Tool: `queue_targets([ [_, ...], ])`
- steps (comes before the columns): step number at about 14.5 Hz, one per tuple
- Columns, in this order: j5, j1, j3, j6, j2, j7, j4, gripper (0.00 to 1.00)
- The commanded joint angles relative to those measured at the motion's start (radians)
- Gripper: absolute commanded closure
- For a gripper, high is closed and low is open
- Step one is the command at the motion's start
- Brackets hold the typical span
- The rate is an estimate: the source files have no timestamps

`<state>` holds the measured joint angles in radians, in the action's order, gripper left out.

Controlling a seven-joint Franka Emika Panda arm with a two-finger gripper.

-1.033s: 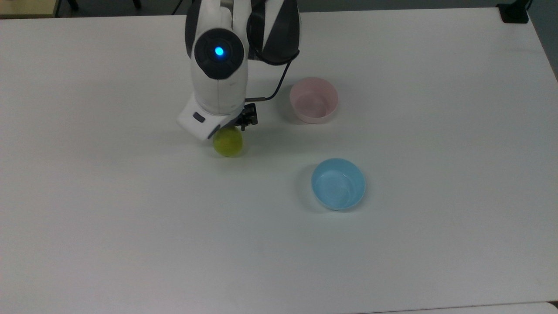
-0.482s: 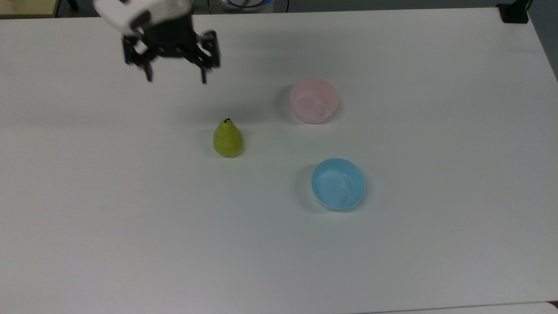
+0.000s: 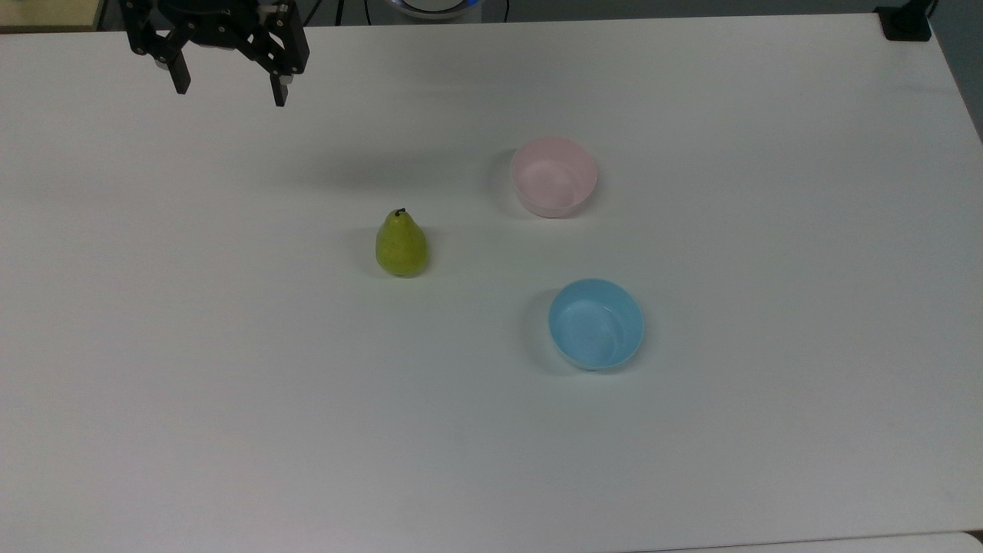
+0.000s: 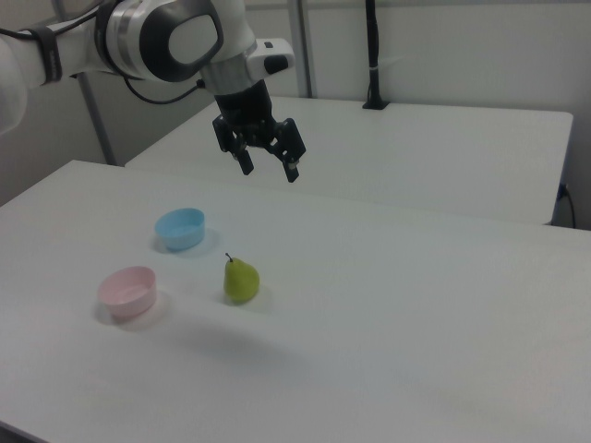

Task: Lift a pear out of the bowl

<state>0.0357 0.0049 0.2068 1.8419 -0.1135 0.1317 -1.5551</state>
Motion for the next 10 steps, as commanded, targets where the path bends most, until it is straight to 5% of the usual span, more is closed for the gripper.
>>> queue_targets([
  [1, 0.009, 0.003, -0.012, -0.015, 0.020, -0.044, -0.025, 0.00],
  [10, 0.006, 0.012, -0.012, -0.109, 0.028, -0.037, -0.019, 0.00],
])
